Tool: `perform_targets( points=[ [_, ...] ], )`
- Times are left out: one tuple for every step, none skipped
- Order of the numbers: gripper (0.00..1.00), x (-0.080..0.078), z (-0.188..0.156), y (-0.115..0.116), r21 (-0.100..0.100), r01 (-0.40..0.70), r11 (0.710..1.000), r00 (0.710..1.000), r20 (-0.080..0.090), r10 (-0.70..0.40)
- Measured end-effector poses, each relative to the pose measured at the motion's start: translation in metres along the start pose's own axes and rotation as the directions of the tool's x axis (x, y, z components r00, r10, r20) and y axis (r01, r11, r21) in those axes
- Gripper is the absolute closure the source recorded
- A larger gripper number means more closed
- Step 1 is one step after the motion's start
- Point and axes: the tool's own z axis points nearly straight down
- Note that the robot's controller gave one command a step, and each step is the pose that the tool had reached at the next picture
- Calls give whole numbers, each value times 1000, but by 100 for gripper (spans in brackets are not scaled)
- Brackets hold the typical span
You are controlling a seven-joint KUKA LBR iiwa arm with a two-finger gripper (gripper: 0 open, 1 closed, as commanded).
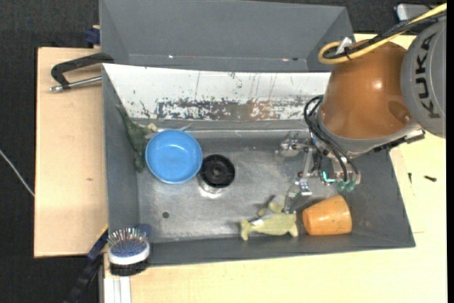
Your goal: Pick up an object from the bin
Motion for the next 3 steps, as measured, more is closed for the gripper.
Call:
perform_targets(
  points=[
    [0,-2,110,-2,1,260,966,965,8,-260],
    [100,-1,110,-2,1,260,966,966,4,-260],
    [100,-4,-66,-1,7,303,953,953,20,-303]
  ],
)
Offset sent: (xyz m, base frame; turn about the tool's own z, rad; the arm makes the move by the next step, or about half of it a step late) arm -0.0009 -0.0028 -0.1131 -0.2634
